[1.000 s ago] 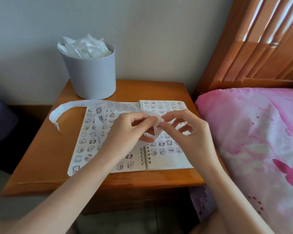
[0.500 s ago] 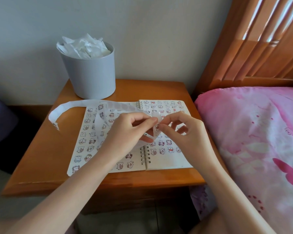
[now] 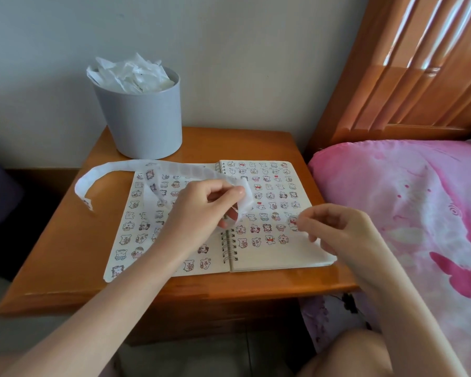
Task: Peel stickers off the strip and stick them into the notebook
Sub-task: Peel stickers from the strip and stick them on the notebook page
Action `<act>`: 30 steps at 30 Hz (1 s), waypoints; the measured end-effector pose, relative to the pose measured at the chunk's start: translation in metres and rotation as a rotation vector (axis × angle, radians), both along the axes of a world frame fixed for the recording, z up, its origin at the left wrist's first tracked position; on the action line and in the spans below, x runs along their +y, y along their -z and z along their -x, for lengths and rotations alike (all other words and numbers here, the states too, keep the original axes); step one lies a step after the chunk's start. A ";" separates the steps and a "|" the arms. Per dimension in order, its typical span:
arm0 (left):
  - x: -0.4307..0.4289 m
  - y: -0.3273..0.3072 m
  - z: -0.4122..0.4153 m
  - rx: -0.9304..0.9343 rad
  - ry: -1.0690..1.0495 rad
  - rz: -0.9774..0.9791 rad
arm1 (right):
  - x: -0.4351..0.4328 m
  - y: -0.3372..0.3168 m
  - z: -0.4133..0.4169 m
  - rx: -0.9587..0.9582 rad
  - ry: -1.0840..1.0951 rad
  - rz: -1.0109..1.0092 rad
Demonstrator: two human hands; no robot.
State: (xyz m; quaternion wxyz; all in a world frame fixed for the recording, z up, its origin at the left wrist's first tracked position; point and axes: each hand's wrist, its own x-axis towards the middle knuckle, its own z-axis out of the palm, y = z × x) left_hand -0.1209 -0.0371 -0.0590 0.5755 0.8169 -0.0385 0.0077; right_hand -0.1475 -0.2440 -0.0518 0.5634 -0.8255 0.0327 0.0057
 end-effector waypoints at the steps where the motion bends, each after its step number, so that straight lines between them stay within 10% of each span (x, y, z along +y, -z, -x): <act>1: 0.000 0.000 0.000 0.000 -0.001 -0.005 | -0.004 0.001 -0.001 0.043 0.013 0.014; 30: -0.003 0.000 0.000 0.002 -0.014 -0.025 | -0.013 0.016 -0.003 0.095 0.066 0.114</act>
